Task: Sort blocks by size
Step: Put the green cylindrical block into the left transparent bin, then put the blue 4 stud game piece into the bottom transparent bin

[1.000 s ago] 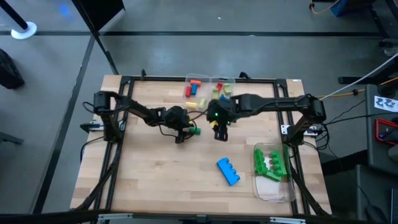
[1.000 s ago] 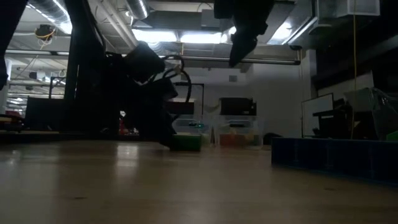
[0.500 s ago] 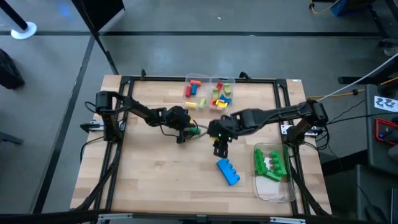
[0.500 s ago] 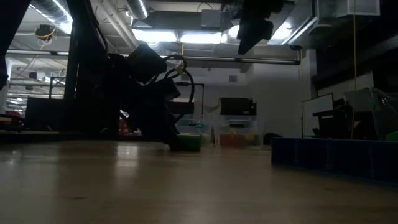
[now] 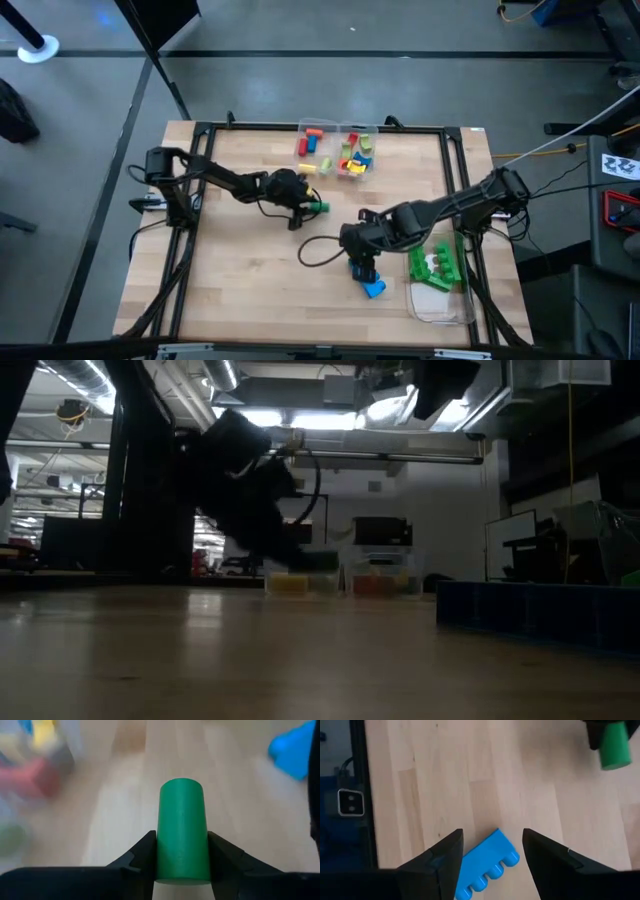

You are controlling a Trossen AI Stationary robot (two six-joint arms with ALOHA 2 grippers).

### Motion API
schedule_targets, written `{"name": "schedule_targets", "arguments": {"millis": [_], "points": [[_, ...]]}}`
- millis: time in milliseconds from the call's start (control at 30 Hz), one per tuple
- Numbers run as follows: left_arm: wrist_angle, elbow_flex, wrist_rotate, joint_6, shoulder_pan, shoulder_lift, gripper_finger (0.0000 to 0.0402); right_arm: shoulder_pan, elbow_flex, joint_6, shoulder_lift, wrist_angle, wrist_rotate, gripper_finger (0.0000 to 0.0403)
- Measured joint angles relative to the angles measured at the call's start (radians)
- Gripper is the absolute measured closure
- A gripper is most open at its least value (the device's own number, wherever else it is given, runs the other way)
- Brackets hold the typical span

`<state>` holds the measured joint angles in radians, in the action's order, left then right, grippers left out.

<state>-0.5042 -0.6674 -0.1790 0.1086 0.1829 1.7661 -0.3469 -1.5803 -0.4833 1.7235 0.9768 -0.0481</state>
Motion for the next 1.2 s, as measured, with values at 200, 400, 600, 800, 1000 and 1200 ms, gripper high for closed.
{"name": "schedule_targets", "arguments": {"millis": [200,400,600,800,1000,1200], "points": [[-0.003,-0.044,0.0,0.029,0.019,-0.083,0.0275,-0.044,0.0,-0.087,0.025,0.014,-0.066,0.0196],[-0.005,-0.077,0.111,0.1,0.072,-0.139,0.0273,-0.078,0.0,-0.214,0.051,0.023,-0.099,0.0196],[-0.001,-0.099,0.243,0.187,0.166,-0.143,0.027,-0.097,0.0,-0.245,0.083,0.021,-0.099,0.0196],[0.023,-0.094,0.253,0.164,0.257,-0.14,0.0259,-0.099,0.0,-0.246,0.122,0.031,-0.101,0.0196],[0.073,-0.093,0.251,0.168,0.291,-0.121,0.0244,-0.098,0.0,-0.245,0.149,0.054,-0.1,0.0196],[0.074,-0.094,0.251,0.128,0.303,-0.108,0.0213,-0.098,0.0,-0.245,0.159,0.072,-0.093,0.0196]]}}
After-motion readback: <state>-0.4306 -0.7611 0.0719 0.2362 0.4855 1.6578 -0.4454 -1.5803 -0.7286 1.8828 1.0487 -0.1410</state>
